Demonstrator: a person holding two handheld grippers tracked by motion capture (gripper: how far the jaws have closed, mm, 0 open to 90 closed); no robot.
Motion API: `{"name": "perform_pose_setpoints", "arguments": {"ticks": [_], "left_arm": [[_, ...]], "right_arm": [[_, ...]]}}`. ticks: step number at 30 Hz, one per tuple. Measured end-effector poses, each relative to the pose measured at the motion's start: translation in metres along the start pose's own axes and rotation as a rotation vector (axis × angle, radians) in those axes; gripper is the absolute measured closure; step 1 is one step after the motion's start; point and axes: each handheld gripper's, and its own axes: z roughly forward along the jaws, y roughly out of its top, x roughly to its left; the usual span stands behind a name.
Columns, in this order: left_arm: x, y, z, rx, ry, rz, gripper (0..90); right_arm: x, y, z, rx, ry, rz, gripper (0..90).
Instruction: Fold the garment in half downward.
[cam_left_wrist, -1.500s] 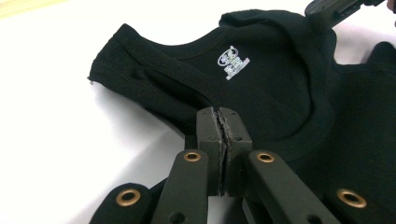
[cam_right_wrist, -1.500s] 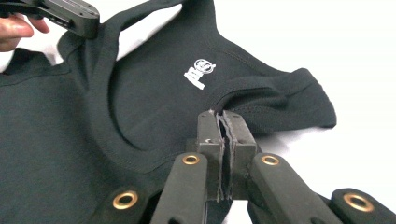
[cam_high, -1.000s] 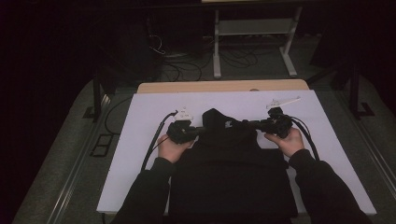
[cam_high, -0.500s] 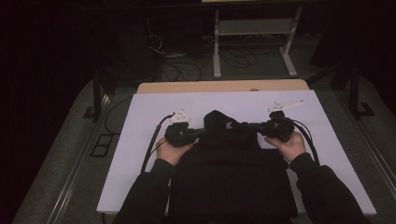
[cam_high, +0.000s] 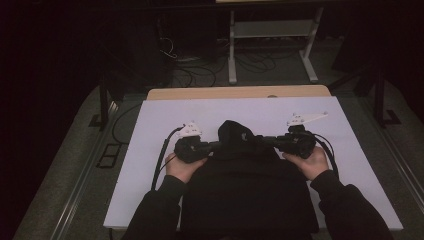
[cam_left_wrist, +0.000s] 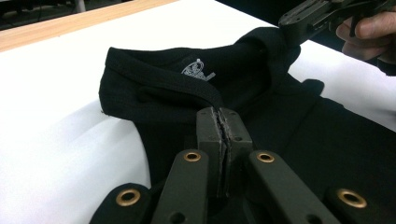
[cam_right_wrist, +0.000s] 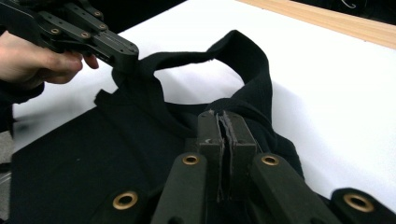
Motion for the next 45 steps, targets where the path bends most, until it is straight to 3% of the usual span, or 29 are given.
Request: {"name": "perform_pose_setpoints", "arguments": {"ticks": [13, 24, 45], "left_arm": [[-0.024, -0.006, -0.015, -0.023, -0.046, -0.002, 87.2], [-0.038, -0.009, -0.021, -0.027, -0.076, 0.000, 87.1], [-0.063, -0.022, -0.032, 0.031, -0.144, 0.039, 87.0]], "right_arm": [[0.032, -0.005, -0.009, -0.001, 0.035, -0.035, 85.6], [0.045, -0.012, -0.013, 0.004, 0.049, -0.047, 85.7], [0.071, -0.033, -0.023, 0.061, 0.087, -0.081, 85.6]]}}
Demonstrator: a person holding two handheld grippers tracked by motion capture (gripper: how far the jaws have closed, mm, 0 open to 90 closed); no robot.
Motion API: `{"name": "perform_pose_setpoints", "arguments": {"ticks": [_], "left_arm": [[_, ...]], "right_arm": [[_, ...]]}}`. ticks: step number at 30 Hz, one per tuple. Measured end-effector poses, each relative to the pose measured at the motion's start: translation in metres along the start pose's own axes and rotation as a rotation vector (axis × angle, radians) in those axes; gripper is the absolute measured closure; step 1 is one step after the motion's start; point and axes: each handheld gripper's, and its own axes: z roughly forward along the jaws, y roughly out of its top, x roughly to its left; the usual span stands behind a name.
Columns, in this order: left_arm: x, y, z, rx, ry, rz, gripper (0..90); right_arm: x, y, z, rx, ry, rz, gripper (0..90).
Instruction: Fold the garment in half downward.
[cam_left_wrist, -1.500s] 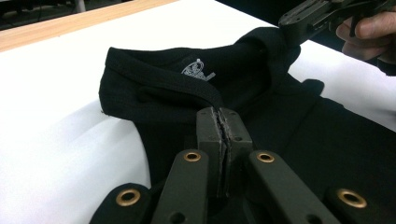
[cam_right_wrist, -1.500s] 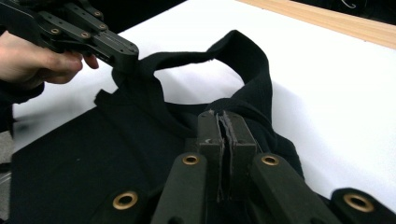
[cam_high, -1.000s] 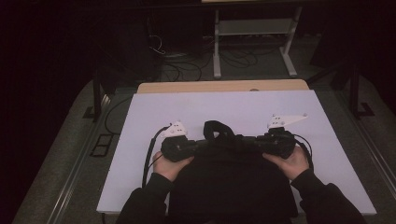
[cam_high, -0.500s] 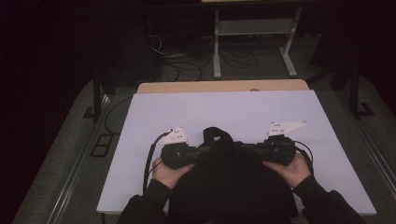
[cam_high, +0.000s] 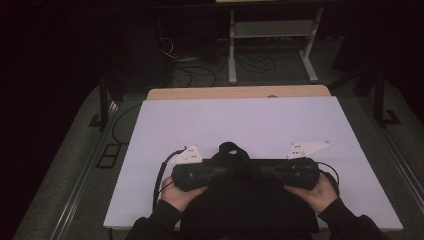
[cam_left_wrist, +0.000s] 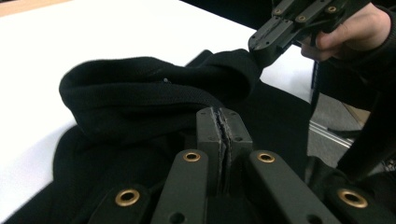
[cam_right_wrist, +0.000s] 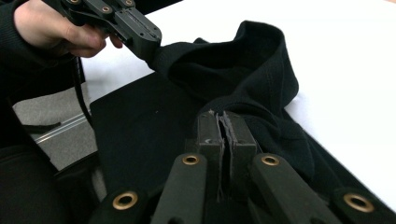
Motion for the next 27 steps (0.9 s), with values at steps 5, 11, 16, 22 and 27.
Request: {"name": "perform_pose_setpoints", "arguments": {"ticks": [5, 11, 16, 22, 27], "left_arm": [[-0.008, -0.004, -0.002, 0.023, -0.026, 0.015, 86.9], [-0.013, -0.010, -0.003, 0.055, -0.050, 0.016, 87.0], [-0.016, -0.015, -0.001, 0.090, -0.078, 0.022, 87.0], [-0.021, -0.022, 0.005, 0.151, -0.111, 0.036, 86.9], [-0.022, -0.025, 0.009, 0.186, -0.129, 0.037, 86.9]], "right_arm": [[0.005, -0.006, -0.004, 0.015, 0.006, -0.004, 85.6], [0.009, -0.015, -0.006, 0.045, 0.012, -0.002, 85.5], [0.010, -0.023, -0.005, 0.081, 0.016, 0.001, 85.4], [0.012, -0.034, 0.000, 0.148, 0.028, -0.002, 85.4], [0.014, -0.041, 0.004, 0.196, 0.039, 0.000, 85.2]]}}
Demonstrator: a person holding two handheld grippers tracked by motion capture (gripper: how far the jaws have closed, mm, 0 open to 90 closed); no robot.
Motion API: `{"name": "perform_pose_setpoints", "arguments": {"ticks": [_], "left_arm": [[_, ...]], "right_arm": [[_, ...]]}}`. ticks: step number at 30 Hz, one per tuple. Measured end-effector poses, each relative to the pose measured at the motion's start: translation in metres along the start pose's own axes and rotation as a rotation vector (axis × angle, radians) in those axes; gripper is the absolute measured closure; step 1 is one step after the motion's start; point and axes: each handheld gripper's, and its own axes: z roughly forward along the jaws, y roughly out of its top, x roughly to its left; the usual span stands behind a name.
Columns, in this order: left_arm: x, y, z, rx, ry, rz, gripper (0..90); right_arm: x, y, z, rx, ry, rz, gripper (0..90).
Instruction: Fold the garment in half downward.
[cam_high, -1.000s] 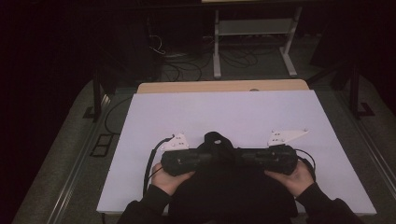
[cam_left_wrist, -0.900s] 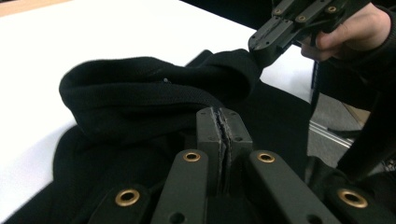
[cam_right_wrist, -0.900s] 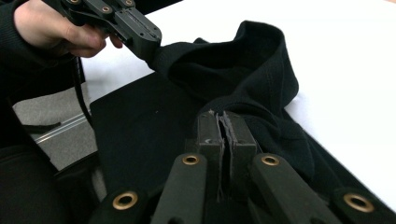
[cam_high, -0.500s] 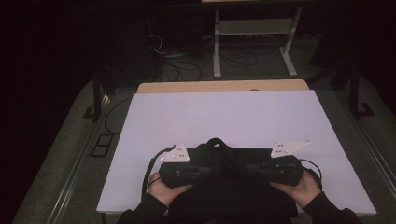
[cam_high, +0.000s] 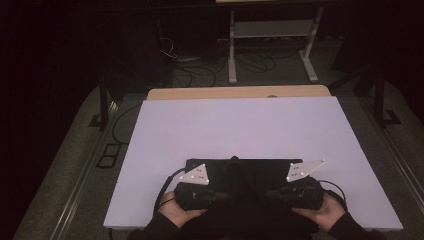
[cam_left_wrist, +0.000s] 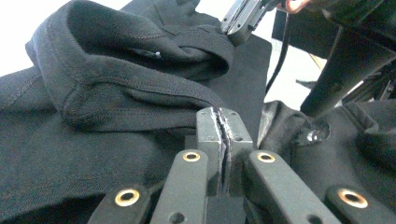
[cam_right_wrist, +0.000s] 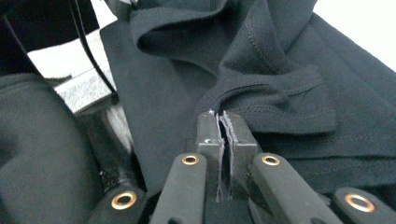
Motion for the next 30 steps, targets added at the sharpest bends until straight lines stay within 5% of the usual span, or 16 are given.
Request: {"name": "perform_pose_setpoints", "arguments": {"ticks": [13, 30], "left_arm": [[0.000, -0.008, 0.018, 0.120, -0.020, -0.002, 86.4], [0.002, -0.011, 0.022, 0.178, -0.025, -0.010, 85.9]], "right_arm": [[0.000, -0.010, 0.010, 0.095, -0.002, -0.007, 84.8], [0.000, -0.011, 0.015, 0.132, 0.012, 0.000, 83.0]]}}
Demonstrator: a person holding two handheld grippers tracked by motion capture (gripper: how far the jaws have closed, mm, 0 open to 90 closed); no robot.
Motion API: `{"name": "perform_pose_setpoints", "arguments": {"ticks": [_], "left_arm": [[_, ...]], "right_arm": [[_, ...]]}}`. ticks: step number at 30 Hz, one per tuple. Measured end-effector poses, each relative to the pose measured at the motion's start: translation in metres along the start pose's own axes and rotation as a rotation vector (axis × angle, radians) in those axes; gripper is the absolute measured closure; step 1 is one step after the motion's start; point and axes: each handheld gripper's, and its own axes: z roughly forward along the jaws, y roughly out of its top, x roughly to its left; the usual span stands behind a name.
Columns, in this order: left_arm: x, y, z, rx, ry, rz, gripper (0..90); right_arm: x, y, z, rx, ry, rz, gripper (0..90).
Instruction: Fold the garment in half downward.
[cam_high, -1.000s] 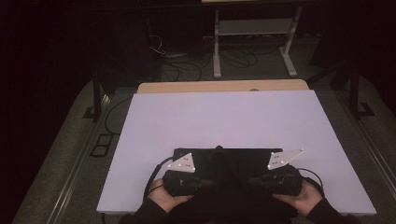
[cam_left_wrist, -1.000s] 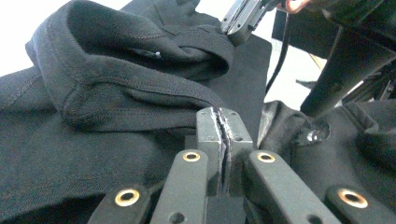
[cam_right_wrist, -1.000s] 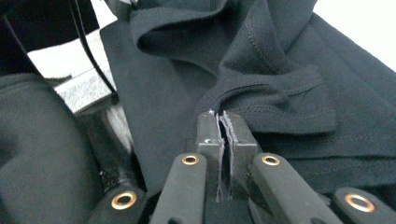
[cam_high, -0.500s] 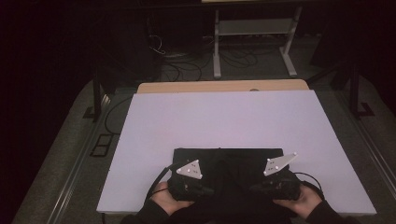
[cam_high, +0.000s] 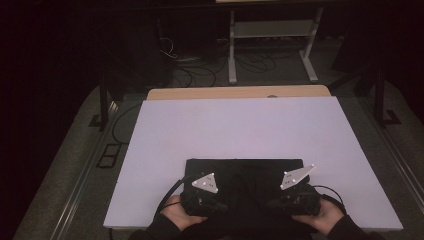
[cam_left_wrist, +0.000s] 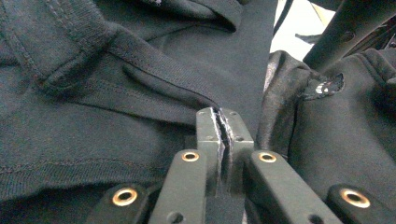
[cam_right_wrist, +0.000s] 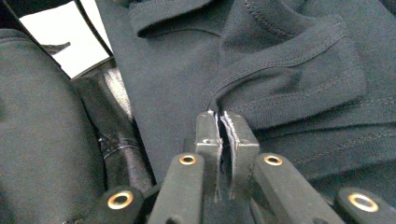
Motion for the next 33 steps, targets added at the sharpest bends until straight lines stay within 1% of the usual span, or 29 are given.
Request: {"name": "perform_pose_setpoints", "arguments": {"ticks": [2, 5, 9, 11, 12, 13, 15, 16, 18, 20, 23, 25, 28, 33], "left_arm": [[0.000, 0.000, 0.000, 0.000, 0.000, -0.003, 85.7], [0.000, 0.000, 0.000, 0.005, 0.000, 0.003, 85.7], [0.000, 0.000, -0.003, -0.001, 0.010, 0.002, 84.2], [0.000, 0.000, -0.005, -0.010, 0.021, -0.001, 81.9], [0.000, 0.000, -0.006, -0.012, 0.029, 0.007, 79.7], [0.000, 0.000, -0.007, -0.020, 0.035, -0.002, 78.3], [0.001, 0.000, -0.008, -0.023, 0.048, -0.003, 77.1], [0.002, 0.000, -0.010, -0.014, 0.051, 0.009, 75.9], [0.002, 0.000, -0.011, -0.022, 0.060, 0.007, 73.4], [0.002, 0.000, -0.013, -0.027, 0.071, 0.009, 69.4], [0.003, 0.000, -0.017, -0.051, 0.090, 0.006, 61.8], [0.003, 0.000, -0.021, -0.071, 0.113, 0.004, 55.8], [0.004, -0.002, -0.025, -0.093, 0.139, -0.003, 50.8], [0.009, -0.002, -0.034, -0.122, 0.158, -0.010, 39.6]], "right_arm": [[0.000, 0.000, 0.000, 0.001, 0.001, 0.001, 82.0], [0.001, 0.000, -0.002, -0.004, -0.003, 0.000, 80.9], [0.000, 0.000, -0.003, -0.011, -0.010, -0.001, 79.0], [0.001, 0.000, -0.005, -0.016, -0.010, 0.005, 77.4], [0.001, 0.000, -0.006, -0.021, -0.014, 0.003, 76.4], [0.000, 0.000, -0.008, -0.026, -0.018, 0.001, 75.3], [0.000, 0.000, -0.010, -0.040, -0.028, 0.000, 73.2], [0.000, -0.001, -0.012, -0.046, -0.028, 0.002, 72.3], [0.000, -0.001, -0.015, -0.060, -0.037, 0.006, 70.5], [0.000, -0.001, -0.018, -0.070, -0.039, 0.014, 66.9], [-0.001, -0.002, -0.021, -0.082, -0.047, 0.011, 60.2], [-0.001, -0.001, -0.023, -0.091, -0.055, 0.013, 53.6], [-0.003, -0.001, -0.025, -0.098, -0.063, 0.008, 47.0], [-0.008, -0.001, -0.030, -0.117, -0.061, 0.028, 37.1]]}}
